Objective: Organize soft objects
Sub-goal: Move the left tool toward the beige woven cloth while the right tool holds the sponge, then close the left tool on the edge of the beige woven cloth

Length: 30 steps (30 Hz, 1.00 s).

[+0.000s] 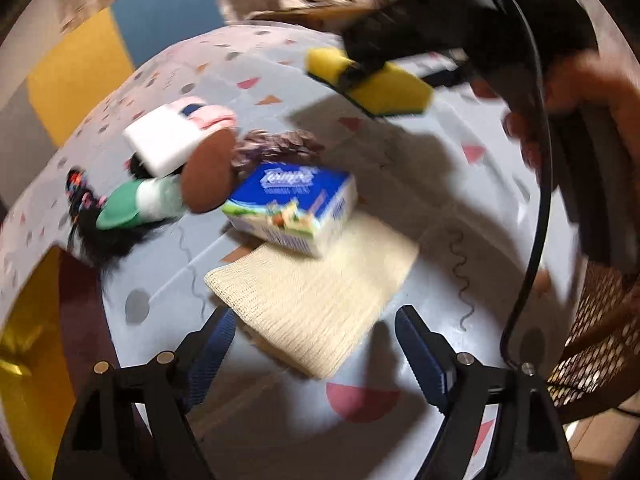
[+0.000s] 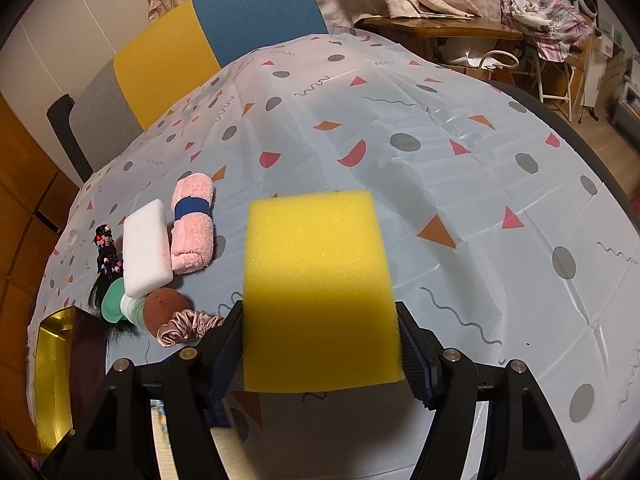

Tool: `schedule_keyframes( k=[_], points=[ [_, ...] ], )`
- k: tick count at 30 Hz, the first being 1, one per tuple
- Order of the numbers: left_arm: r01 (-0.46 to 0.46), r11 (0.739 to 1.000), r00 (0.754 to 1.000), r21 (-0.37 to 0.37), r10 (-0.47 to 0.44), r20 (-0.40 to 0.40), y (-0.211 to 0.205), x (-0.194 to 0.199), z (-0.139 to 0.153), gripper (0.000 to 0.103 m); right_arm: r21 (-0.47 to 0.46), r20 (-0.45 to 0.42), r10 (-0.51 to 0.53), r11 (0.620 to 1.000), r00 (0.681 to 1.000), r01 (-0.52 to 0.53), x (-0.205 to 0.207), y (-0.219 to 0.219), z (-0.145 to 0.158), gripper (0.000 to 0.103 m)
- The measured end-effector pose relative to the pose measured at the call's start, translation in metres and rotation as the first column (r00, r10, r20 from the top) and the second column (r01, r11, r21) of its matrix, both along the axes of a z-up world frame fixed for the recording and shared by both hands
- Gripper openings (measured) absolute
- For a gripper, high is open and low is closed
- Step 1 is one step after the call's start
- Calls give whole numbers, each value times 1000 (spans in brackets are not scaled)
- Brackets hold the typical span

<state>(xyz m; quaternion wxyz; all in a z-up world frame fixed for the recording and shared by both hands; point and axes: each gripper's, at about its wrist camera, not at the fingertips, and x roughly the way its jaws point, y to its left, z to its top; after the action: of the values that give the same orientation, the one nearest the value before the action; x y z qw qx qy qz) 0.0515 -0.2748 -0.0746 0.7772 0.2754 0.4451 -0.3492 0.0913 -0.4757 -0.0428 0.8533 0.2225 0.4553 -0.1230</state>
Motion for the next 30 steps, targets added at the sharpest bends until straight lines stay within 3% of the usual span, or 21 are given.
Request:
schedule_keyframes(
  k=[2,3,5,6,7,10,15,23,24,27,30],
  points=[
    [6,999,999,52,-8,42,-7,0,-7,83,1,1,-1,1000,1000,1,0,0,0,71],
    [-7,999,1000,42,6,20,-7,3,-10,77,2,2,-1,1000,1000,1,0,0,0,71],
    [-75,996,992,-58,68,-108,2,18,-11,55,1,3,-3,1000,1000,3,0,0,0,71],
    [-113,990,986,-87,101,-135,6,24,-10,40,1,3,-4,1000,1000,4,0,-1,0,71],
    [-134,987,985,-91,123,-123,7,26,-8,19,3,3,-5,1000,1000,5,0,-1,0,71],
    [-154,978,980,-143,134,-145,18,28,-1,12,8,2,-7,1000,1000,7,0,-2,0,71],
    [-221,943,967,-248,180,-179,43,28,15,8,2,4,-7,1000,1000,7,0,-1,0,71],
    [-204,945,968,-255,156,-195,63,-9,16,8,18,6,-25,1000,1000,25,-3,-5,0,71],
    [-200,946,971,-256,156,-183,66,-15,16,11,17,8,-26,1000,1000,25,-3,-5,0,71],
    [-156,958,982,-241,125,-139,62,-29,18,50,17,11,-23,1000,1000,23,-3,-5,1,71],
    [-116,980,993,-164,112,-31,52,-42,19,62,19,11,-21,1000,1000,21,-4,-5,1,71]
  ],
)
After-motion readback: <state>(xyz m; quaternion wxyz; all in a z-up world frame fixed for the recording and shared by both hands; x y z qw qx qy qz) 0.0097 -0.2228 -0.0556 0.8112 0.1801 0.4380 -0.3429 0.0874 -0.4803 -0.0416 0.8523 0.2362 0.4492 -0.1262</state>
